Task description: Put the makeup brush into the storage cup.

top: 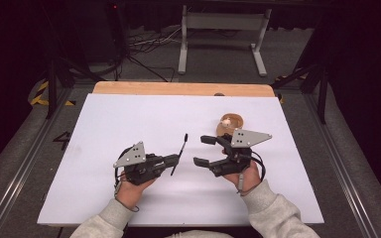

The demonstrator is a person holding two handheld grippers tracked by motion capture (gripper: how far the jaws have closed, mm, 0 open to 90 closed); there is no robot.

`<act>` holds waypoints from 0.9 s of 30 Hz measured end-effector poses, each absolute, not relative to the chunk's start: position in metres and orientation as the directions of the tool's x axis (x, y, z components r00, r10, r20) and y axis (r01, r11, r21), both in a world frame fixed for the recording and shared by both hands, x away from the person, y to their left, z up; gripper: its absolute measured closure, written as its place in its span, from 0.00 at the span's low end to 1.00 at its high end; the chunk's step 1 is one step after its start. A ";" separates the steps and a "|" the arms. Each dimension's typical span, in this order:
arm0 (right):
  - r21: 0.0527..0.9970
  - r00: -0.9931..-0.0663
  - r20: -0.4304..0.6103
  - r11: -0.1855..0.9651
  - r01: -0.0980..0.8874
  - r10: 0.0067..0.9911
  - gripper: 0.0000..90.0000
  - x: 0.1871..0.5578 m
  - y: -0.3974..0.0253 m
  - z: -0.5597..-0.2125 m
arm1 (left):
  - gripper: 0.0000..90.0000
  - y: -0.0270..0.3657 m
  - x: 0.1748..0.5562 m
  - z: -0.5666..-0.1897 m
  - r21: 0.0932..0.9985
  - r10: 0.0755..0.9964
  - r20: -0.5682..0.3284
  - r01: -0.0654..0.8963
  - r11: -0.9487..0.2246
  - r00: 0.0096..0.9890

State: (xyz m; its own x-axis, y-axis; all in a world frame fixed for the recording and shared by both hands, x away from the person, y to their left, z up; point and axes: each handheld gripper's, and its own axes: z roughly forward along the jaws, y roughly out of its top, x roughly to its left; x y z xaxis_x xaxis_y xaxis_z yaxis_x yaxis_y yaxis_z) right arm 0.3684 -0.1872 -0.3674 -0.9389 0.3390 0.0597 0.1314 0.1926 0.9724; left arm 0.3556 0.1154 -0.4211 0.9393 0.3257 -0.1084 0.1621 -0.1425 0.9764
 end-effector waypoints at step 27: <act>0.961 -0.944 0.117 0.206 0.186 0.308 0.80 0.375 -0.164 -0.368 | 0.94 0.111 0.356 -0.425 0.972 0.321 -0.094 0.157 -0.175 0.942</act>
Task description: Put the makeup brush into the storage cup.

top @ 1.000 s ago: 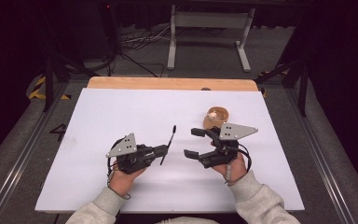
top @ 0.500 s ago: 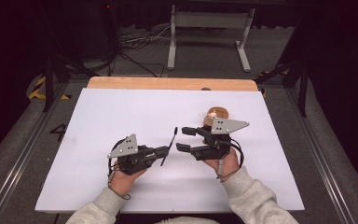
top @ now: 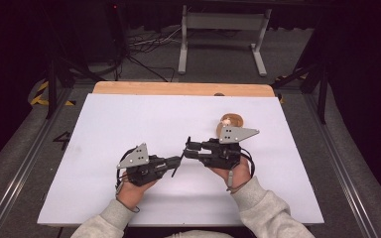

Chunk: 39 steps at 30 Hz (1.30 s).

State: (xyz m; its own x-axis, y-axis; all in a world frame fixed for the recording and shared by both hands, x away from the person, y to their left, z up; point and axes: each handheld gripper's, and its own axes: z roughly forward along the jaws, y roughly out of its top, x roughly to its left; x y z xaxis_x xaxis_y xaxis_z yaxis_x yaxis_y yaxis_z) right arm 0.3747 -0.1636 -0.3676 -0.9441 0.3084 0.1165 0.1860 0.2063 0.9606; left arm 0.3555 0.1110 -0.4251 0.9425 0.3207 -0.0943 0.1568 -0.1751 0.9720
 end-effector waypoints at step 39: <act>0.977 -0.927 0.068 0.161 0.136 0.370 0.95 0.382 -0.190 -0.336 | 0.07 0.122 0.362 -0.421 0.974 0.398 -0.079 0.155 -0.162 0.914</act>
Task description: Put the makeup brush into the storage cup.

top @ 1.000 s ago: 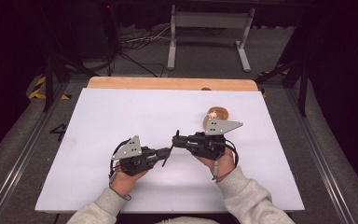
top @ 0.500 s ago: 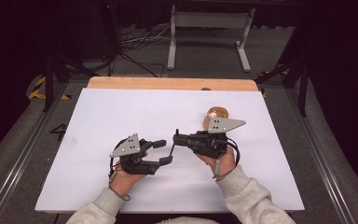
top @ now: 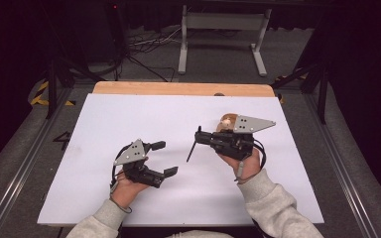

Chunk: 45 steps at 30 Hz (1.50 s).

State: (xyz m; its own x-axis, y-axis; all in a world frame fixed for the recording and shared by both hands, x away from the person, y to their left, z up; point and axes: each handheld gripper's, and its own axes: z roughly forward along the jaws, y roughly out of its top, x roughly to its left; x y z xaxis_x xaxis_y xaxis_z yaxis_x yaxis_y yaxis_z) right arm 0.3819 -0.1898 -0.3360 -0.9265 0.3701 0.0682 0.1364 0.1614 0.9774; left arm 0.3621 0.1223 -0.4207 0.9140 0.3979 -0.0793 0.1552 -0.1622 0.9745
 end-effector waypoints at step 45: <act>0.986 -0.700 0.002 0.117 0.123 0.714 0.95 0.429 -0.250 -0.297 | 0.07 0.176 0.364 -0.424 0.973 0.533 -0.108 0.200 -0.116 0.839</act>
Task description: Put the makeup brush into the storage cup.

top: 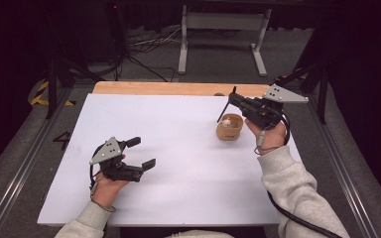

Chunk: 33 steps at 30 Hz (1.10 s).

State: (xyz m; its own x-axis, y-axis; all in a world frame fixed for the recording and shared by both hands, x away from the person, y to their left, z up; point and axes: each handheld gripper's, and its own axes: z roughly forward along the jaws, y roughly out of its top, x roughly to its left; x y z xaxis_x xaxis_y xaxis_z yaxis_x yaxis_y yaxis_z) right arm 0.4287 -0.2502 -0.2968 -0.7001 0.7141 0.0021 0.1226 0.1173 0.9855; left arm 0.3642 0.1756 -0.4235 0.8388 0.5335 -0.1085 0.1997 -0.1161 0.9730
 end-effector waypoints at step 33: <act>0.980 -0.541 -0.041 0.140 0.142 0.840 0.95 0.447 -0.262 -0.316 | 0.06 0.178 0.365 -0.425 0.971 0.538 -0.104 0.203 -0.128 0.837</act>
State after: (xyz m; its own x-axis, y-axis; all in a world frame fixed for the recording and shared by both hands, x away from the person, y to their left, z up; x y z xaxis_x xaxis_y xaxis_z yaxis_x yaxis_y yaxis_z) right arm 0.4474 -0.2622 -0.3155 -0.5406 0.8403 -0.0415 0.1416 0.1395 0.9800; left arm 0.3648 0.1780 -0.4251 0.8365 0.5379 -0.1043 0.2032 -0.1277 0.9708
